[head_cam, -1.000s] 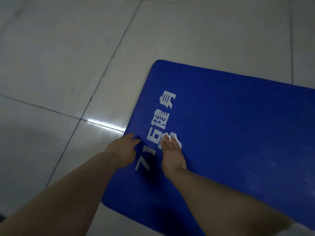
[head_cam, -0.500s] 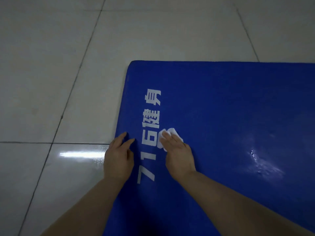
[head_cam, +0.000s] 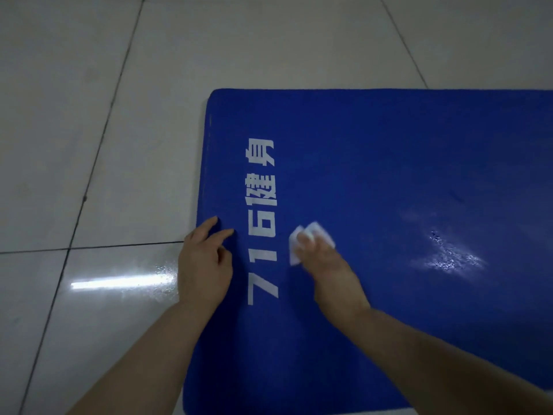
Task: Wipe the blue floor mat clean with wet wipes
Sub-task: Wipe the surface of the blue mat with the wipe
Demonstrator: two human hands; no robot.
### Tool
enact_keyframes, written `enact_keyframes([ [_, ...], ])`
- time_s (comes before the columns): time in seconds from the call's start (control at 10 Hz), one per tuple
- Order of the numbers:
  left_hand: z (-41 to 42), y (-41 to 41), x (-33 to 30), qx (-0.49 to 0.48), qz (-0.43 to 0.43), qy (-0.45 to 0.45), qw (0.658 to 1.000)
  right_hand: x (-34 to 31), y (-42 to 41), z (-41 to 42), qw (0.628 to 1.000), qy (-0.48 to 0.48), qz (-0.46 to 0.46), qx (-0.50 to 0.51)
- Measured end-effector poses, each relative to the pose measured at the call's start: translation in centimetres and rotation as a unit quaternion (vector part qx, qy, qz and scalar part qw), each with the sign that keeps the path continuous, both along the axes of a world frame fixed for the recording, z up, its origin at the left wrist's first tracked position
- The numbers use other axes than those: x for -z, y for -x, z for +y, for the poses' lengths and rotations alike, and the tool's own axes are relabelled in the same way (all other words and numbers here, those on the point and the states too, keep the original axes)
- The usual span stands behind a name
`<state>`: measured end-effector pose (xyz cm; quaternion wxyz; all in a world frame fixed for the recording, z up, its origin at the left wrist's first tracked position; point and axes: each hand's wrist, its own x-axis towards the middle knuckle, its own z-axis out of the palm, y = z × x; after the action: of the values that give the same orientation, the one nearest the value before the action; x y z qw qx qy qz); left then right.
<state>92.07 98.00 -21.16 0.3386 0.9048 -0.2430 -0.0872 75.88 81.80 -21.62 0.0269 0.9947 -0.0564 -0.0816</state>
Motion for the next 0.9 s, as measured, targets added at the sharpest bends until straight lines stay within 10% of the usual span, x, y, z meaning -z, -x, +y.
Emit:
enact_keyframes([
  [0.2,1.5,0.9,-1.1,0.005,0.019,0.025,0.999,0.1,-6.2,0.8,0.985,-0.070,-0.100,0.125],
  [0.4,4.3,1.9,-0.5,-0.026,0.022,0.021,0.999,0.8,-2.9,8.8,0.980,-0.157,-0.112,-0.039],
  [0.7,4.6,2.6,-0.3,-0.033,0.035,0.016,0.999,-0.2,-1.2,-0.3,0.984,-0.042,-0.145,0.096],
  [0.8,4.2,2.6,-0.2,-0.046,0.036,0.019,0.998,-0.5,0.7,3.4,0.993,0.090,-0.002,-0.079],
  [0.9,4.1,2.6,-0.2,-0.052,0.029,0.023,0.998,0.5,0.6,7.3,0.991,0.003,0.074,-0.109],
])
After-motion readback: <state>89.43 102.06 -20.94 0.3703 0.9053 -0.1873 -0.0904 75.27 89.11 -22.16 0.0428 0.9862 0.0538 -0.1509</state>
